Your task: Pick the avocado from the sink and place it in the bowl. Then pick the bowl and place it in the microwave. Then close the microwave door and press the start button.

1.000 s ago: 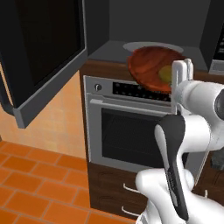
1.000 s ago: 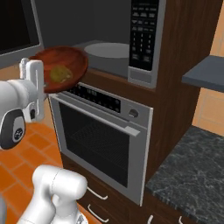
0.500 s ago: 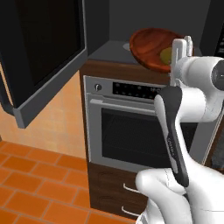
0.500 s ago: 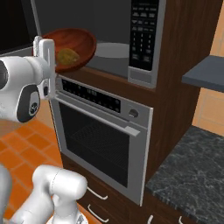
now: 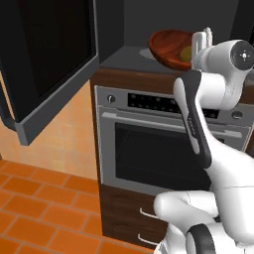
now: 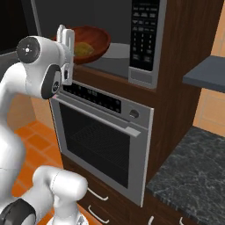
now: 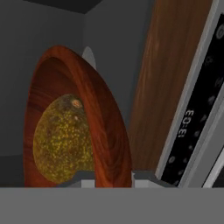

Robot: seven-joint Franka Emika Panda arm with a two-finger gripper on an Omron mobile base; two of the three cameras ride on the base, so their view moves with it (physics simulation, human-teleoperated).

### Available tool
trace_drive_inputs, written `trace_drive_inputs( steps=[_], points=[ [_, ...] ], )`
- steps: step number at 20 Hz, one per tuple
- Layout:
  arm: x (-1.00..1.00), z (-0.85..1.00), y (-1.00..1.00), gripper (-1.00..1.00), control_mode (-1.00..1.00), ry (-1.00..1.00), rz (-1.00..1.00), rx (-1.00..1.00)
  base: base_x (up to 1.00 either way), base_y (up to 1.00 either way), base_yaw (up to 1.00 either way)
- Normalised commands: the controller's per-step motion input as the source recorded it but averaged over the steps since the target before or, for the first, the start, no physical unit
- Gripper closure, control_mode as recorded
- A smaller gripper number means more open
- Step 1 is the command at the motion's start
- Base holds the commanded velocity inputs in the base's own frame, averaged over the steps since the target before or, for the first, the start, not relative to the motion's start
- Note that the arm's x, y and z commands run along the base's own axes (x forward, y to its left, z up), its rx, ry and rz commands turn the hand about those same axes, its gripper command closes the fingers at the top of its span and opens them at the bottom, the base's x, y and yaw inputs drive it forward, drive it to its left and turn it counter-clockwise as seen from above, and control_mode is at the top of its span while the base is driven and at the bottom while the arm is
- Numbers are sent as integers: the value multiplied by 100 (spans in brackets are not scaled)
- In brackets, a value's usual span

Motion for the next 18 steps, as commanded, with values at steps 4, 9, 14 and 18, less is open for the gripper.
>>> trace_drive_inputs(
  steps=[4,9,14,18],
  points=[
    [70,0,-24,100,-100,8,0,2,0,0,0],
    [66,1,-29,100,-100,0,0,3,0,0,0],
    [70,1,-24,100,-100,0,0,3,0,0,0],
    [66,-3,-9,100,-100,0,0,0,0,0,0]
  ],
)
